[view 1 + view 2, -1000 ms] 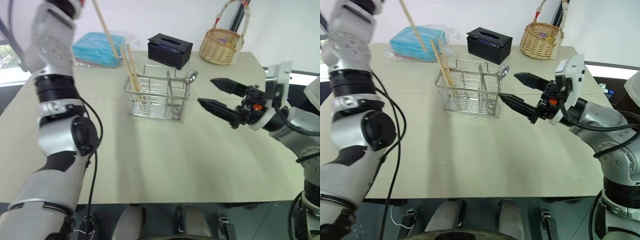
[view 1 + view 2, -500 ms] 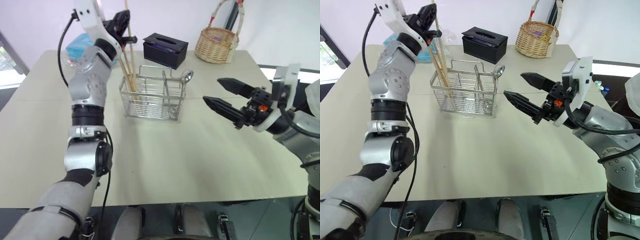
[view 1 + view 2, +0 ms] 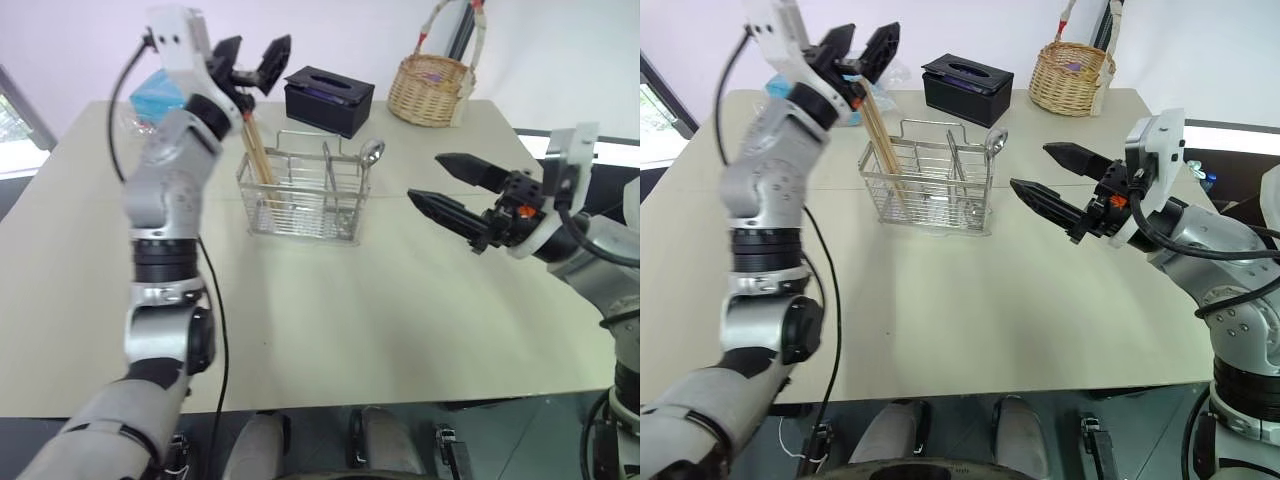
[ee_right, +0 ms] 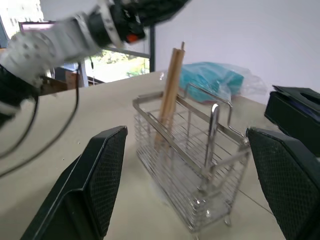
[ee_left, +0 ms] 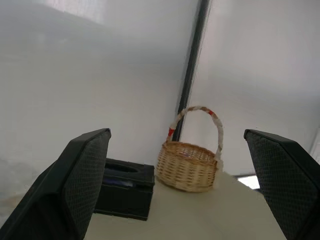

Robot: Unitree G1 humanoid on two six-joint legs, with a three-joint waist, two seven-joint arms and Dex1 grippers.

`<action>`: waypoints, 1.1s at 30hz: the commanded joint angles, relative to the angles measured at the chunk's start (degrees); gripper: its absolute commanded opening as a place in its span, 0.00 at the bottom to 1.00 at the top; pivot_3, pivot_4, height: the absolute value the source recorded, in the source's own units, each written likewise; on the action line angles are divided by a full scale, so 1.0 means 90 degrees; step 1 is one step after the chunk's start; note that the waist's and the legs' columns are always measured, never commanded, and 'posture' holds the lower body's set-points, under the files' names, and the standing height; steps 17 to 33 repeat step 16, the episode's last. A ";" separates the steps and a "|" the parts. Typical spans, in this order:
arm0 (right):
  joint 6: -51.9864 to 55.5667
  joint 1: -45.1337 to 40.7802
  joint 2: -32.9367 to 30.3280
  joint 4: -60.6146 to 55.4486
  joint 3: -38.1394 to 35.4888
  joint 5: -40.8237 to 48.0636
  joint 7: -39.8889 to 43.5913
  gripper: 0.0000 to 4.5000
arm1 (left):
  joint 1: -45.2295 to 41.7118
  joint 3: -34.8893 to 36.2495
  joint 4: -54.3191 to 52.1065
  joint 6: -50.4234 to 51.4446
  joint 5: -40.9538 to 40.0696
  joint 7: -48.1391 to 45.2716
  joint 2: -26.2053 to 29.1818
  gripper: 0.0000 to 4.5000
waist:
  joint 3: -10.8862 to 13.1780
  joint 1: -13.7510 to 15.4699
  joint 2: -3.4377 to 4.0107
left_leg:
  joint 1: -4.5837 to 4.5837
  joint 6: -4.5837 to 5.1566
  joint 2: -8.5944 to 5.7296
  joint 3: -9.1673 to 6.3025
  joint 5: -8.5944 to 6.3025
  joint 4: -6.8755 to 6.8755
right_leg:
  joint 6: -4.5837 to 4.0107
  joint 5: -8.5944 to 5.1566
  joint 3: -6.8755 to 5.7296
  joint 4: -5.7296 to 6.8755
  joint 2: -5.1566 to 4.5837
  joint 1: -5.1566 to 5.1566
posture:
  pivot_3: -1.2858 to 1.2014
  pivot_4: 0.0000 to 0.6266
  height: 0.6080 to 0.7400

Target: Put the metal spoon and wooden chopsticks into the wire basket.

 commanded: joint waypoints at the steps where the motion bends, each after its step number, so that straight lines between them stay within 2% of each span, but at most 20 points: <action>1: -0.0349 0.0173 -0.0297 0.0264 -0.0158 -0.0416 0.0576 0.87 | 0.0186 0.0103 -0.0499 0.0172 -0.0190 -0.1345 0.1218 0.99 | -0.0002 -0.0047 0.0007 | 0.0002 0.0000 0.0002 -0.0001 0.0000 -0.0004 | -0.0001 -0.0001 0.0000 -0.0001 0.0003 -0.0001 | 0.52 0.24 0.40; 5: -0.0596 0.0472 -0.0720 0.0731 -0.0186 -0.0759 0.1480 0.87 | 0.1428 0.0079 -0.0662 -0.0930 0.0616 -0.2660 0.2943 0.99 | -0.0001 -0.0042 0.0021 | 0.0012 0.0001 0.0002 0.0004 -0.0001 -0.0005 | -0.0002 -0.0001 0.0005 -0.0005 0.0001 0.0012 | 0.52 0.24 0.40; 10: -0.0791 0.0277 -0.0737 0.1099 0.0026 -0.0995 0.1901 0.87 | 0.2714 0.0578 -0.1214 -0.1102 0.0493 -0.3224 0.3711 0.99 | 0.0003 0.0038 0.0014 | 0.0006 0.0006 0.0037 0.0004 0.0001 0.0004 | -0.0027 -0.0015 0.0011 -0.0010 0.0000 0.0010 | 0.52 0.24 0.40; 16: -0.0799 -0.0074 -0.0526 0.1119 0.0264 -0.1022 0.1995 0.87 | 0.3555 0.1153 -0.1829 -0.0630 0.0241 -0.3206 0.3875 0.99 | 0.0004 0.0113 0.0017 | 0.0009 0.0006 0.0050 0.0003 0.0001 0.0002 | -0.0032 -0.0014 0.0013 -0.0016 0.0000 0.0006 | 0.52 0.24 0.40; 33: -0.0799 -0.0074 -0.0526 0.1119 0.0264 -0.1022 0.1995 0.87 | 0.3555 0.1153 -0.1829 -0.0630 0.0241 -0.3206 0.3875 0.99 | 0.0004 0.0113 0.0017 | 0.0009 0.0006 0.0050 0.0003 0.0001 0.0002 | -0.0032 -0.0014 0.0013 -0.0016 0.0000 0.0006 | 0.52 0.24 0.40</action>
